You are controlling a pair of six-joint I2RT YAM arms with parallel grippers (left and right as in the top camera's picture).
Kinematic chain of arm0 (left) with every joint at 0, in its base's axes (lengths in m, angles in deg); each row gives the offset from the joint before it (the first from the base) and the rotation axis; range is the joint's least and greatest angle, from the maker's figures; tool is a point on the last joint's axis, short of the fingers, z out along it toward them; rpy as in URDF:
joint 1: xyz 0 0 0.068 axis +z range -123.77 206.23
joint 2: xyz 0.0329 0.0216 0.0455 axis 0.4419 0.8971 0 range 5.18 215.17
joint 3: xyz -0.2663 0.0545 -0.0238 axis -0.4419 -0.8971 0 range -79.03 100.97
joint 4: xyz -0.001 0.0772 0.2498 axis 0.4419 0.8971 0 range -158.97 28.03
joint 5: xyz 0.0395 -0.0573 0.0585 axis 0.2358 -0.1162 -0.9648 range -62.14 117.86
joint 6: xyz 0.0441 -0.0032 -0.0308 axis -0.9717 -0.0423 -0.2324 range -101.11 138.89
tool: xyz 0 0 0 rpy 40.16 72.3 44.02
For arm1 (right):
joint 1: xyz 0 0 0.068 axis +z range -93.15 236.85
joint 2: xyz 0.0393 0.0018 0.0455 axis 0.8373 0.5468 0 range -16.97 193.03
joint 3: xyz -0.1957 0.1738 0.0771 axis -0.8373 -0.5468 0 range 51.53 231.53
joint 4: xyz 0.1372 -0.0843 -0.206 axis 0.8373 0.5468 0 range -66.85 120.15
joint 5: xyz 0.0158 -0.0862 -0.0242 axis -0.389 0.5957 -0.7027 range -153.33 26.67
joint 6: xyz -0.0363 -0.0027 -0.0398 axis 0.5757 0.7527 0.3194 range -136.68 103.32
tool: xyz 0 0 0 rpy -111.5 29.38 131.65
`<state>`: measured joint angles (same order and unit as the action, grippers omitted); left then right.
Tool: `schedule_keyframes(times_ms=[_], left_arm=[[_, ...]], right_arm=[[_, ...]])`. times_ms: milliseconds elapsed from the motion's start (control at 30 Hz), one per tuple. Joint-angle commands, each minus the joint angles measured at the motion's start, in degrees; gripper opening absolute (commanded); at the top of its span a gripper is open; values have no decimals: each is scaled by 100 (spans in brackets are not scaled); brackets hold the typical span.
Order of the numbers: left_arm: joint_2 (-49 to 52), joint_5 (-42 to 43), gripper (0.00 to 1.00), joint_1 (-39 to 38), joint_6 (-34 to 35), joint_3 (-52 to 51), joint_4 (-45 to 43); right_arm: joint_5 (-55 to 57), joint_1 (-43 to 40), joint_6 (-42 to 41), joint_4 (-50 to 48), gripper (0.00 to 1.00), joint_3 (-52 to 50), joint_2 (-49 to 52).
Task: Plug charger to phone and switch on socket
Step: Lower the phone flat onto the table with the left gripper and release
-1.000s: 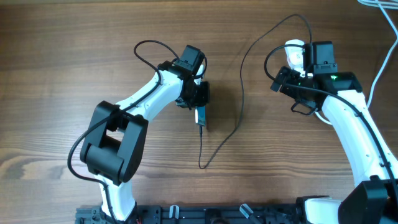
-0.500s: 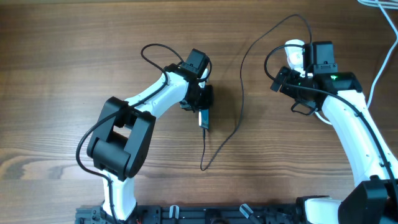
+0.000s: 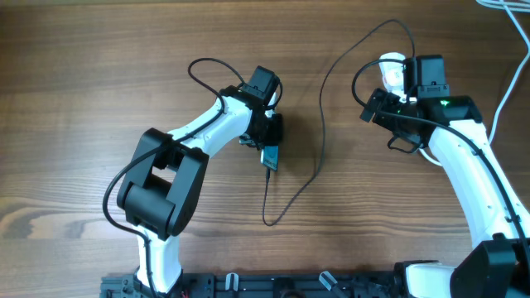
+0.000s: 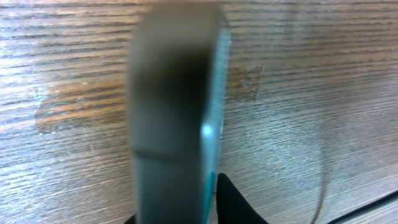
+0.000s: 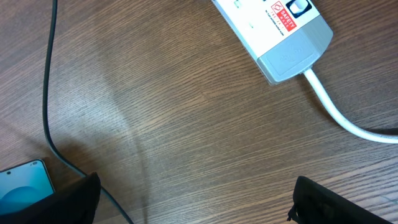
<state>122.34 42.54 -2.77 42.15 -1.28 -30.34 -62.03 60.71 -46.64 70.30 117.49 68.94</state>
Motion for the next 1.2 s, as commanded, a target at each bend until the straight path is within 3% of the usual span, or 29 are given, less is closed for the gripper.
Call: schedule_keyframes(times_ms=[0, 200, 800, 1167], left_arm=[[83, -68, 21, -42, 13, -72, 13], [83, -90, 29, -42, 11, -72, 11], [83, -131, 30, -39, -33, -72, 81], [83, -131, 39, -37, -33, -72, 83]], right_arm=[[-66, -2, -15, -15, 100, 109, 2], [-66, -2, -13, -15, 100, 109, 2], [-66, -2, -15, -15, 100, 109, 2], [-66, -2, -13, -15, 100, 109, 2]])
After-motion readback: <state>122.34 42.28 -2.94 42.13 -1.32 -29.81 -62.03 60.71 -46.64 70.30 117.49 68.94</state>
